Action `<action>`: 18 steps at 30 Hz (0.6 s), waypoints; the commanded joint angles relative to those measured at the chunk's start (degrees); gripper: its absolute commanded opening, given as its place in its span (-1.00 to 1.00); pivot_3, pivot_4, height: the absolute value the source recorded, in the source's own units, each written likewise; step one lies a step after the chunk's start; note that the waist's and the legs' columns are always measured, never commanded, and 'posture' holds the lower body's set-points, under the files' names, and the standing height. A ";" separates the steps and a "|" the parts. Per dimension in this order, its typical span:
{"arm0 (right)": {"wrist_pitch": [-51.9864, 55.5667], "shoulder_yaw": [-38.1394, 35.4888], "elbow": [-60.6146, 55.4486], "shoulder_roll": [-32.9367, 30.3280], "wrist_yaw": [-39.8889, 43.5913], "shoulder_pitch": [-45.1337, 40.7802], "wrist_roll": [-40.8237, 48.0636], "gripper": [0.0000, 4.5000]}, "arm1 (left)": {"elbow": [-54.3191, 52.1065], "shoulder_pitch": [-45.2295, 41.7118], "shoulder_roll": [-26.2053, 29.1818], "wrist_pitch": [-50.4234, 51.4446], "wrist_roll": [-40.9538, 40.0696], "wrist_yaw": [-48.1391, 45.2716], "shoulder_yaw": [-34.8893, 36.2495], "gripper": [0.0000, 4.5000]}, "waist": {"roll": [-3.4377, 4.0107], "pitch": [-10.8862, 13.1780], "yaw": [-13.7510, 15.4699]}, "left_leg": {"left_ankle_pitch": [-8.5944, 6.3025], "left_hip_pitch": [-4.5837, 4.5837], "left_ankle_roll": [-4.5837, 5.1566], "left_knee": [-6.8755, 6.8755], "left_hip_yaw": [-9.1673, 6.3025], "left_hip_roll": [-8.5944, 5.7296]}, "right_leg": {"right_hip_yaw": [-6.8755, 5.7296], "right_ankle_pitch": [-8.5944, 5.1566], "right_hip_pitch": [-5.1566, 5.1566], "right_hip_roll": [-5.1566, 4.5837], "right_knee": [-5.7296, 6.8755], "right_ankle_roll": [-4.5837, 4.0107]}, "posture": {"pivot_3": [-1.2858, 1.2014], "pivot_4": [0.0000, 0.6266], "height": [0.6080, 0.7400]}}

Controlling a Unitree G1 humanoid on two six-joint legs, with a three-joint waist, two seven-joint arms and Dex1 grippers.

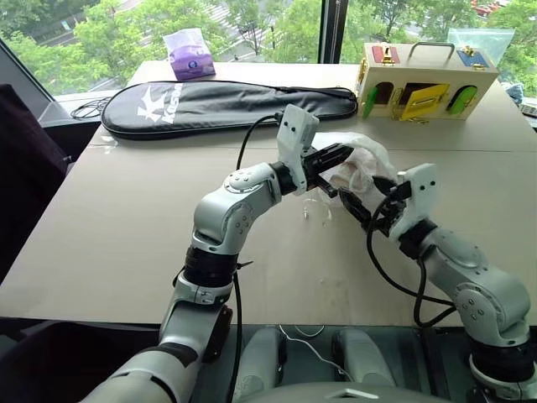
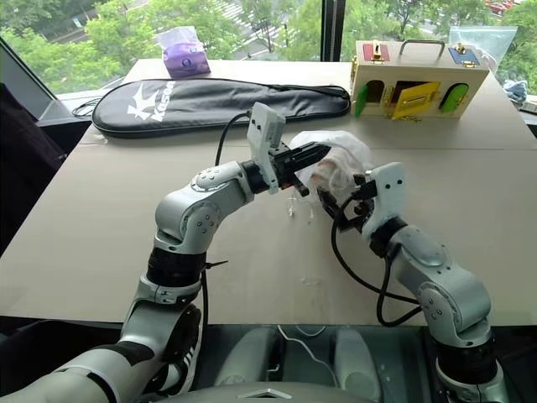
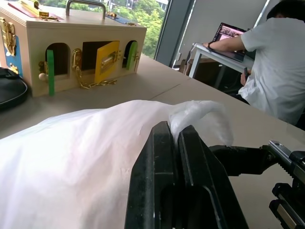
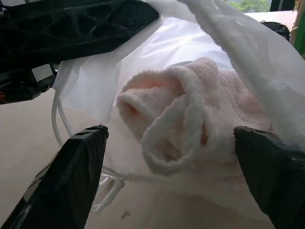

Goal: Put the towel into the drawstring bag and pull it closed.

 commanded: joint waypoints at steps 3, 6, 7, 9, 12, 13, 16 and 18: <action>-3.19 3.13 -0.51 -1.82 2.70 0.11 -5.79 0.98 | -1.50 -1.23 0.11 -1.15 -0.24 -0.74 0.57 -1.00 | -0.01 0.00 0.06 | 0.00 -0.01 0.00 0.00 0.02 -0.02 | 0.02 0.00 0.00 -0.02 -0.03 0.00 | 0.03 -0.52 1.00; -4.25 0.81 -1.69 -1.55 4.74 1.53 -4.69 0.98 | -1.53 -1.22 0.60 -1.22 -0.05 -0.95 0.73 -1.00 | -0.01 0.01 0.12 | 0.00 -0.02 0.00 0.01 0.01 -0.02 | 0.02 0.00 0.00 -0.03 -0.03 0.00 | 0.03 -0.52 1.00; -4.70 -0.81 -2.88 -2.57 6.80 2.73 -3.31 0.98 | -1.36 -1.39 0.71 -1.25 0.02 -0.99 0.82 -1.00 | -0.01 0.01 0.15 | 0.00 -0.02 0.00 0.01 0.00 -0.02 | 0.01 0.00 0.00 -0.03 -0.03 0.00 | 0.03 -0.52 1.00; -3.27 -3.78 -5.82 -5.75 10.97 6.07 0.15 0.98 | -1.03 -1.69 0.69 -1.25 0.09 -1.04 0.90 -1.00 | -0.03 0.02 0.44 | 0.00 -0.05 0.00 0.01 -0.03 -0.02 | -0.03 0.00 0.01 -0.03 -0.05 0.01 | 0.03 -0.52 1.00; 0.51 -7.96 -10.56 -12.89 17.05 13.78 4.76 0.98 | -0.56 -2.05 0.51 -1.44 0.13 -1.15 0.71 -1.00 | -0.02 0.04 0.75 | 0.00 -0.09 0.01 0.02 -0.03 -0.08 | -0.05 -0.01 0.02 -0.12 -0.08 0.03 | 0.03 -0.52 1.00; 0.84 -9.45 -11.18 -14.31 17.47 15.75 5.14 0.98 | -0.44 -2.10 0.43 -1.52 0.17 -1.19 0.65 -1.00 | -0.10 0.07 0.74 | -0.01 -0.07 0.01 0.01 -0.06 -0.12 | -0.07 -0.03 0.04 -0.14 -0.08 0.06 | 0.03 -0.52 1.00; 0.85 -13.59 -10.20 -15.81 15.50 20.12 3.13 0.98 | 0.12 -2.36 0.05 -1.80 0.15 -1.25 0.59 -1.00 | -0.16 0.11 0.61 | -0.01 -0.04 0.01 0.03 -0.10 -0.10 | -0.11 -0.03 0.10 -0.12 -0.08 0.06 | 0.03 -0.52 1.00; -0.38 -13.16 -8.84 -16.84 14.74 21.63 -0.83 0.98 | 0.43 -2.52 -0.26 -1.94 0.22 -1.25 0.52 -1.00 | -0.16 0.11 0.58 | -0.01 -0.02 0.01 0.03 -0.08 -0.09 | -0.07 -0.03 0.10 -0.12 -0.06 0.06 | 0.03 -0.52 1.00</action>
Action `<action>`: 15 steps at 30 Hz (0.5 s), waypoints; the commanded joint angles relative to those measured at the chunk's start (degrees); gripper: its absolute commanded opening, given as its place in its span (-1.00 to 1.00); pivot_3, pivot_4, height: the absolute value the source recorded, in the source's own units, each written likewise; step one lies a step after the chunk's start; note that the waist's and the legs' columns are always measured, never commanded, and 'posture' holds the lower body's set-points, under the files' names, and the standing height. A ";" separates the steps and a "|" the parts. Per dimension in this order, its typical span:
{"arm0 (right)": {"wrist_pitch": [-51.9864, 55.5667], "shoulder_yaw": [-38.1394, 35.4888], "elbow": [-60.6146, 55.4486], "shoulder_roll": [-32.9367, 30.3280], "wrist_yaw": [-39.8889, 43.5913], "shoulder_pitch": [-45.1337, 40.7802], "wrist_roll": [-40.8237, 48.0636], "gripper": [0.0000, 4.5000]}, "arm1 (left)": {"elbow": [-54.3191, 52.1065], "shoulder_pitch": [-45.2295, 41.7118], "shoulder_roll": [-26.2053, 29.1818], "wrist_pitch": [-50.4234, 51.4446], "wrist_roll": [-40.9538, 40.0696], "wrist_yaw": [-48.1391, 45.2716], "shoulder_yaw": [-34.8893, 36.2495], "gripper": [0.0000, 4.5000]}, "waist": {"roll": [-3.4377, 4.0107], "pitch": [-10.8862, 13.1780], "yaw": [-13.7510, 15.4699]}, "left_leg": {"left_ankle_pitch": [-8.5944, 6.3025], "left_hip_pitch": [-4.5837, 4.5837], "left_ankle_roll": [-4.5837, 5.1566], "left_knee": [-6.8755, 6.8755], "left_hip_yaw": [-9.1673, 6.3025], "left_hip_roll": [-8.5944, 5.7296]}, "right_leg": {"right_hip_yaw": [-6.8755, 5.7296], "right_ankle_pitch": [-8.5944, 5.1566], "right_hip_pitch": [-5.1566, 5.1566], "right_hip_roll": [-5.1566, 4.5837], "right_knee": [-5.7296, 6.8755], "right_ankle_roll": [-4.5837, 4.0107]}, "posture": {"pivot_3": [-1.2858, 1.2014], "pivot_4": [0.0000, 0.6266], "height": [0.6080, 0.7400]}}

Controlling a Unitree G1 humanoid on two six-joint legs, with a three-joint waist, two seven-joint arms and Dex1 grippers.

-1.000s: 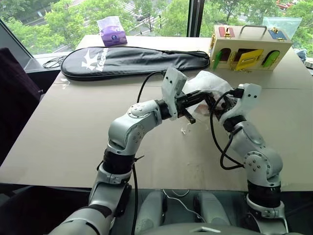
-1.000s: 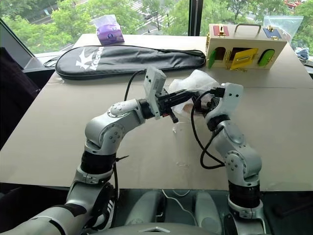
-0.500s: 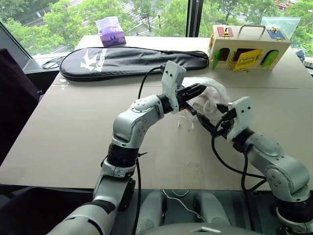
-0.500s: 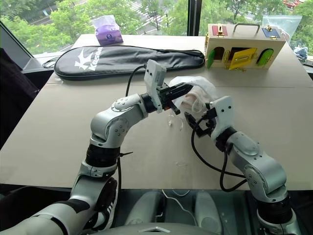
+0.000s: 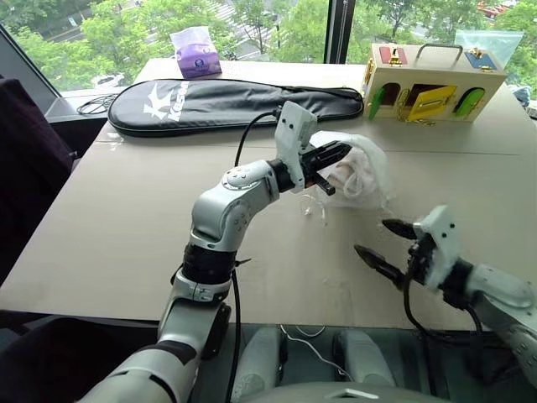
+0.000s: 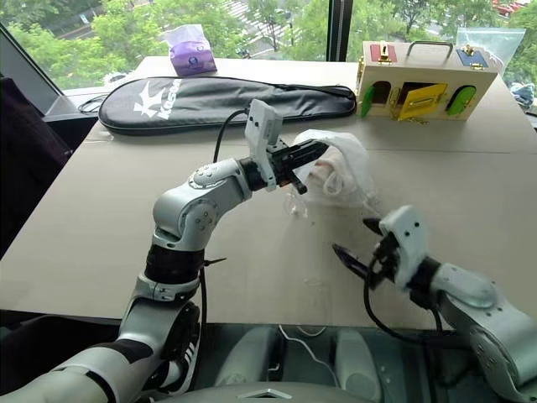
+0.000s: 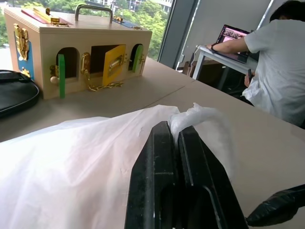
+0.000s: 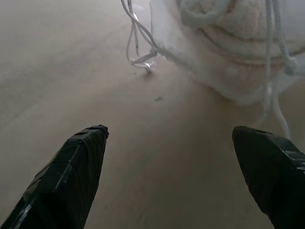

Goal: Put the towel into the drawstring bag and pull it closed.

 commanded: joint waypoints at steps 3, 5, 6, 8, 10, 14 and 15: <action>-3.01 1.32 4.23 0.88 -5.85 -0.56 -10.22 0.98 | -0.64 -1.60 -1.06 -1.68 0.16 -0.18 0.08 -1.00 | -0.02 0.01 -0.14 | 0.00 0.03 0.00 0.02 0.01 0.00 | 0.02 0.00 0.00 0.03 0.01 0.00 | 0.03 -0.52 1.00; -3.64 3.68 6.94 5.63 -8.89 -3.40 -11.77 0.98 | -0.56 -1.64 -1.40 -1.74 0.19 -0.05 0.10 -1.00 | -0.04 0.02 -0.23 | 0.01 0.03 -0.01 0.07 0.02 0.02 | 0.04 0.00 0.00 0.04 0.05 -0.01 | 0.03 -0.52 1.00; -4.07 5.35 8.03 7.56 -9.45 -4.86 -12.56 0.98 | -0.47 -1.68 -1.50 -1.81 0.27 -0.02 0.11 -1.00 | -0.02 0.03 -0.23 | 0.01 0.04 -0.02 0.08 0.01 0.03 | 0.05 0.00 0.00 0.06 0.06 -0.01 | 0.03 -0.52 1.00; -6.26 8.52 11.33 10.37 -11.24 -7.91 -16.43 0.98 | -0.26 -1.76 -1.66 -1.96 0.40 0.03 0.20 -1.00 | -0.01 0.03 -0.36 | 0.01 0.05 -0.02 0.07 0.04 0.03 | 0.08 0.00 -0.01 0.06 0.07 -0.01 | 0.03 -0.52 1.00; -7.78 10.36 15.60 15.38 -13.76 -11.39 -17.98 0.98 | -0.17 -1.70 -1.74 -2.17 0.59 0.06 0.12 -1.00 | -0.04 0.03 -0.44 | 0.01 0.03 -0.02 0.06 0.03 0.03 | 0.06 0.00 -0.02 0.06 0.06 0.00 | 0.03 -0.52 1.00; -9.24 11.33 18.84 18.20 -14.51 -12.87 -21.11 0.87 | -0.32 -1.47 -1.86 -2.24 0.81 0.56 0.11 -1.00 | 0.00 0.05 0.08 | 0.03 -0.01 -0.05 0.06 -0.01 -0.02 | 0.02 0.00 -0.03 0.02 0.05 0.00 | 0.03 -0.52 1.00; -9.29 11.04 19.03 18.37 -14.69 -12.78 -21.52 0.74 | -0.34 -1.43 -1.90 -2.14 0.80 0.70 0.21 -1.00 | 0.00 0.05 0.22 | 0.04 -0.02 -0.07 0.06 -0.01 -0.03 | 0.02 0.00 -0.03 0.01 0.03 0.00 | 0.03 -0.52 1.00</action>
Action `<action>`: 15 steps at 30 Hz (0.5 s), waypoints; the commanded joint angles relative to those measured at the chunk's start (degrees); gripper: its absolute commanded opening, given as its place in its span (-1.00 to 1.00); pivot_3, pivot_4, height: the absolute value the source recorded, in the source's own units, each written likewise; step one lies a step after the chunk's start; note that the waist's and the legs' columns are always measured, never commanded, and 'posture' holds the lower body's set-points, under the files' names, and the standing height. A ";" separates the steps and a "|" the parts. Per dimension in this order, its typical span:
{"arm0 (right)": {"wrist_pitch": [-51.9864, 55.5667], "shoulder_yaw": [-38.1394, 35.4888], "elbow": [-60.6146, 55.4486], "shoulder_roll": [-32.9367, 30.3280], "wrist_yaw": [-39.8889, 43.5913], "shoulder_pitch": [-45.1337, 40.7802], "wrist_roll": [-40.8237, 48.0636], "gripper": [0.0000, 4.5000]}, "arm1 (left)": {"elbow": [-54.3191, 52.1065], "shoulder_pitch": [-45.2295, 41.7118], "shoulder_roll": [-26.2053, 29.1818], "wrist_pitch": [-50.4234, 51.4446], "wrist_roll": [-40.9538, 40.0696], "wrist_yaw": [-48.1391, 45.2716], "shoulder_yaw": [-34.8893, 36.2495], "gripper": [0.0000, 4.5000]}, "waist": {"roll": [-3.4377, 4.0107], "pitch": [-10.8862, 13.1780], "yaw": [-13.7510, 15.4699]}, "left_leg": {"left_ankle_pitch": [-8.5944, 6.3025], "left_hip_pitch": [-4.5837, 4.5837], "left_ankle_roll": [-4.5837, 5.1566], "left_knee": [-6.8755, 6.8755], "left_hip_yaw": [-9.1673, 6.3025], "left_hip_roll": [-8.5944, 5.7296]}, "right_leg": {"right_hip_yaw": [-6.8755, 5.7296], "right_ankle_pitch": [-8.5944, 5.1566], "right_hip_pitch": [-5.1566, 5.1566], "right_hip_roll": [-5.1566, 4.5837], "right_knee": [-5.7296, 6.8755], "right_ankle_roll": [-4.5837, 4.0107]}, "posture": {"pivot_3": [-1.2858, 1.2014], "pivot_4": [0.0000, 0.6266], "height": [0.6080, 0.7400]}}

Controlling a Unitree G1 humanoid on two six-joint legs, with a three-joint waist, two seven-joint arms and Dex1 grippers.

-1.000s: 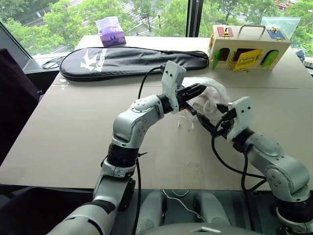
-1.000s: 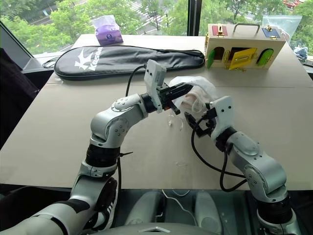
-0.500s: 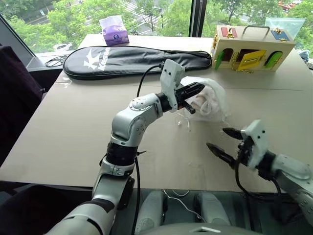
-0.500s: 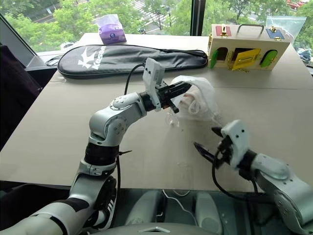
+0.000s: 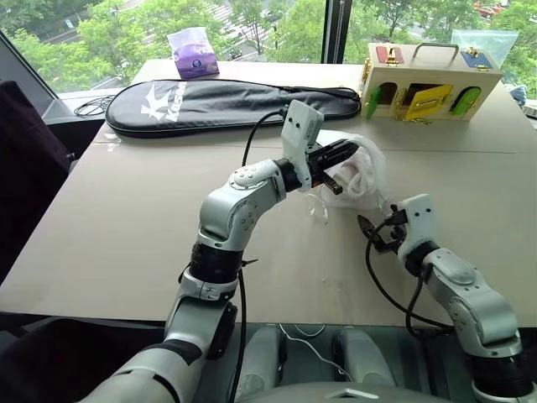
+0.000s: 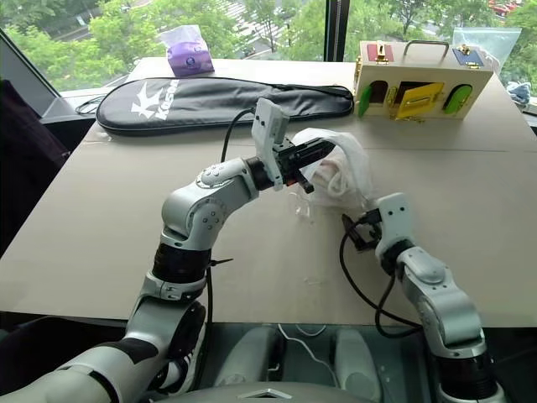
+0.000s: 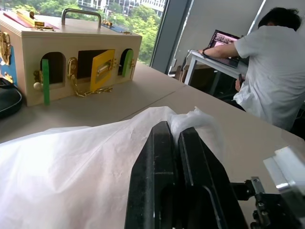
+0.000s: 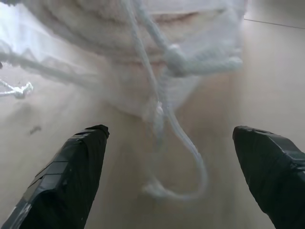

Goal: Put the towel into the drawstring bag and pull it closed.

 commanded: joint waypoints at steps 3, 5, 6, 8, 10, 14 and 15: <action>-2.13 -1.43 -0.65 -1.05 0.60 1.26 -2.82 0.17 | -1.27 -0.82 -0.42 -0.13 -0.05 1.00 1.02 -1.00 | 0.00 0.00 0.26 | 0.10 -0.01 -0.17 0.00 0.02 -0.04 | 0.03 0.00 0.00 -0.04 -0.04 0.00 | 0.03 -0.52 1.00; -2.02 -2.16 -1.08 -1.47 1.02 1.88 -3.00 -0.29 | -1.32 -0.75 -0.50 0.64 -0.60 1.06 1.24 -1.00 | 0.00 0.00 0.24 | 0.09 -0.01 -0.15 -0.01 0.02 -0.05 | 0.03 0.00 0.00 -0.04 -0.03 0.00 | 0.03 -0.52 1.00; -1.96 -2.51 -1.34 -1.58 1.21 2.10 -2.98 -0.48 | -1.36 -0.73 -0.54 0.92 -0.84 1.00 1.34 -1.00 | 0.00 0.00 0.23 | 0.03 0.00 -0.06 -0.02 0.01 -0.04 | 0.02 0.00 0.00 -0.03 -0.02 0.00 | 0.03 -0.52 1.00; -1.57 -3.24 -2.18 -1.88 1.66 2.50 -2.75 -0.92 | -1.46 -0.63 -0.76 1.23 -1.32 0.83 1.72 -1.00 | 0.00 0.00 0.15 | -0.02 0.02 0.02 -0.02 0.00 -0.04 | 0.01 0.00 0.00 -0.02 0.02 0.00 | 0.03 -0.52 1.00; -0.94 -4.00 -3.35 -2.22 2.01 2.94 -2.43 -0.98 | -1.63 -0.41 -1.13 1.54 -3.01 -0.07 2.85 -1.00 | 0.00 0.00 0.04 | -0.02 0.03 0.03 -0.02 0.00 -0.03 | 0.02 0.00 0.00 -0.01 0.03 0.00 | 0.03 -0.52 1.00; 0.43 -4.91 -5.14 -2.26 2.55 3.20 -1.70 -1.00 | -4.52 0.71 0.60 3.71 -12.15 -9.09 5.33 -0.61 | 0.00 0.00 -0.45 | -0.02 0.03 0.03 -0.02 0.01 -0.02 | 0.03 0.00 0.00 -0.02 0.04 0.00 | 0.03 -0.52 1.00; 0.87 -5.14 -5.46 -2.24 2.69 3.08 -1.49 -1.00 | -4.97 0.92 1.41 3.57 -11.30 -8.58 4.98 -0.40 | 0.00 0.00 -0.53 | -0.02 0.03 0.03 -0.02 0.00 -0.02 | 0.02 0.00 0.00 -0.01 0.04 0.00 | 0.03 -0.52 1.00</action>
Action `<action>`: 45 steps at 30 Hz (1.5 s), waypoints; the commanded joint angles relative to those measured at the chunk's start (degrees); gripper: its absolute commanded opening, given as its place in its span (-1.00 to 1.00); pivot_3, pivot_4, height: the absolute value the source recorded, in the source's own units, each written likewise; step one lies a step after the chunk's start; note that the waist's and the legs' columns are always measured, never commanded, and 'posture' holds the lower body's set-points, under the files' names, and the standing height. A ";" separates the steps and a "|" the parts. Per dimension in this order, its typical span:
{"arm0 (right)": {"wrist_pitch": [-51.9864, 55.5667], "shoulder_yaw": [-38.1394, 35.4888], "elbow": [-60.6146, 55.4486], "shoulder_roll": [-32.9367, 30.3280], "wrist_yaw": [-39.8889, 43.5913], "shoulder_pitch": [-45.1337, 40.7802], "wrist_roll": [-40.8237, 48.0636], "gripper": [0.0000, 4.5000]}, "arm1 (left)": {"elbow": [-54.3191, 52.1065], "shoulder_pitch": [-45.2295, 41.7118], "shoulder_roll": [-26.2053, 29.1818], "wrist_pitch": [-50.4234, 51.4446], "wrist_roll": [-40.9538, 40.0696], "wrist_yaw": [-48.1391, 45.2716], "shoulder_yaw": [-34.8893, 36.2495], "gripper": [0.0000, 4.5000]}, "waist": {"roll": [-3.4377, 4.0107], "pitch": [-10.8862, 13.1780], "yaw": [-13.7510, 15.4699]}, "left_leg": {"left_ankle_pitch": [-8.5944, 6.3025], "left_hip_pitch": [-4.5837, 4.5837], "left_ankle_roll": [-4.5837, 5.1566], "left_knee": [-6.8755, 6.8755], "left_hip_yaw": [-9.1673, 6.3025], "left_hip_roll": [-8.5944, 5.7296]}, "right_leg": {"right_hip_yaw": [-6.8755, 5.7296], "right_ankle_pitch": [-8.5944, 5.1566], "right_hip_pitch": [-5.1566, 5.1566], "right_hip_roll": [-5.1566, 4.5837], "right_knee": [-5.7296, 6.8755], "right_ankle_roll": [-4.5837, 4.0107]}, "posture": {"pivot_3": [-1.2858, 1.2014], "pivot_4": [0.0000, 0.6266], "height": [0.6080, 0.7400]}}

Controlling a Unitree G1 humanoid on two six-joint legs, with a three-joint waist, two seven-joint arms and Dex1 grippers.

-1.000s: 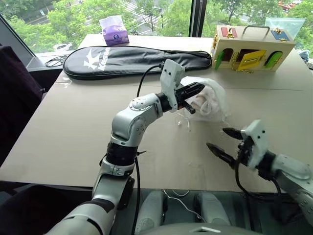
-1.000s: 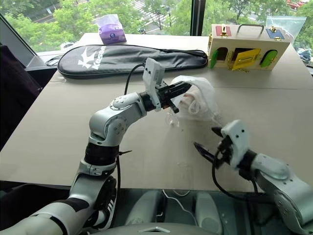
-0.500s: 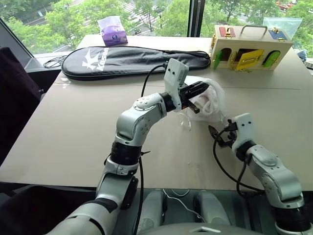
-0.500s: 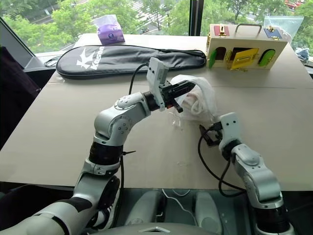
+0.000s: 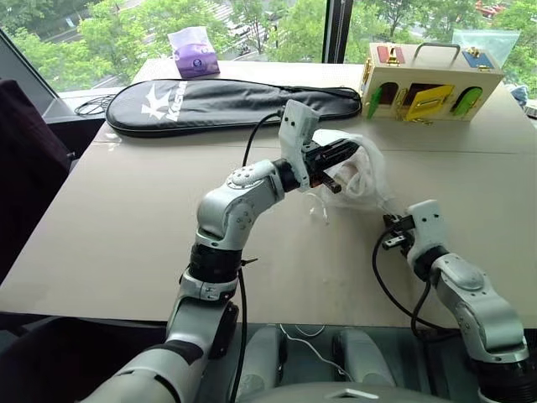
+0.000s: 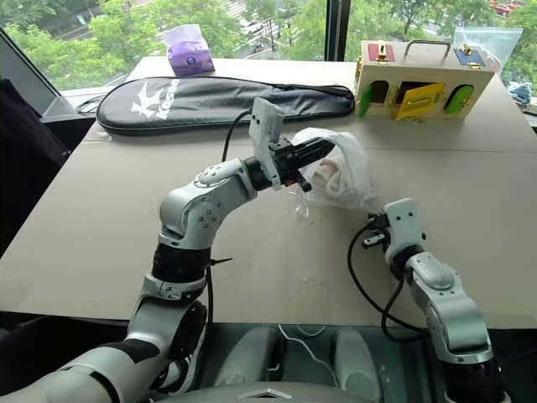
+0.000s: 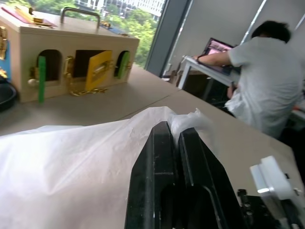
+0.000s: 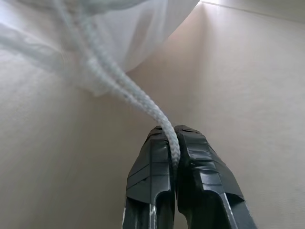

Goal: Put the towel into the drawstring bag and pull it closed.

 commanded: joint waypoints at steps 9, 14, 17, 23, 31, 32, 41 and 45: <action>3.63 -2.94 -4.56 0.37 0.96 -2.01 3.04 -1.00 | -7.06 3.61 19.84 6.89 -11.96 -15.17 8.00 0.89 | 0.02 0.01 -0.41 | 0.00 0.05 0.01 -0.01 0.01 0.06 | 0.03 0.00 -0.02 0.06 0.04 -0.01 | 0.03 -0.52 1.00; 4.15 -3.30 -4.22 0.88 0.79 -2.61 3.35 -1.00 | -8.14 12.03 30.65 1.77 -6.43 -24.77 2.97 0.89 | 0.05 0.00 -0.11 | 0.00 0.07 0.00 -0.11 0.06 0.06 | 0.06 -0.01 -0.02 0.03 -0.04 -0.02 | 0.03 -0.52 1.00; 4.40 -3.52 -4.38 0.98 0.79 -2.45 3.52 -1.00 | -5.72 14.57 30.30 -3.44 -1.30 -23.93 0.94 0.89 | 0.02 0.02 0.46 | -0.01 0.03 0.01 -0.10 0.01 0.04 | -0.02 -0.01 0.00 -0.05 -0.06 -0.02 | 0.03 -0.52 1.00; 5.03 -3.96 -4.76 0.78 0.69 -2.66 3.95 -1.00 | -0.14 17.07 25.93 -16.51 9.78 -24.89 -8.12 0.89 | 0.09 -0.03 0.46 | -0.01 0.06 0.01 -0.10 0.03 0.03 | 0.02 0.00 0.00 -0.06 -0.05 -0.03 | 0.03 -0.52 1.00; 6.05 -5.20 -6.43 0.73 -0.01 -2.20 4.20 -1.00 | 11.95 15.65 20.23 -33.11 23.17 -24.07 -15.86 0.89 | 0.07 -0.01 0.12 | -0.01 0.05 0.02 -0.11 0.05 0.03 | 0.01 0.00 -0.04 -0.06 0.01 -0.03 | 0.03 -0.52 1.00; 6.12 -5.21 -6.69 0.77 0.00 -1.99 4.15 -1.00 | 13.61 15.02 19.12 -34.73 24.01 -23.15 -15.73 0.89 | 0.07 -0.01 0.13 | -0.01 0.04 0.02 -0.11 0.03 0.03 | -0.01 0.00 -0.04 -0.05 0.02 -0.03 | 0.03 -0.52 1.00; 6.26 -6.07 -8.28 -0.32 0.06 0.64 3.33 -1.00 | 14.85 15.39 17.11 -36.69 21.42 -24.54 -11.31 -0.12 | 0.07 -0.02 -0.13 | -0.02 0.03 0.03 -0.09 0.03 0.05 | -0.01 0.00 -0.04 -0.04 0.02 -0.01 | 0.03 -0.52 1.00; 6.41 -7.40 -8.71 -1.45 0.78 0.80 4.14 -1.00 | 14.22 15.49 19.58 -35.87 21.52 -25.29 -9.46 -0.98 | 0.07 -0.02 -0.15 | -0.02 0.05 0.04 -0.09 0.04 0.06 | -0.01 0.00 -0.04 -0.02 0.05 -0.01 | 0.03 -0.52 1.00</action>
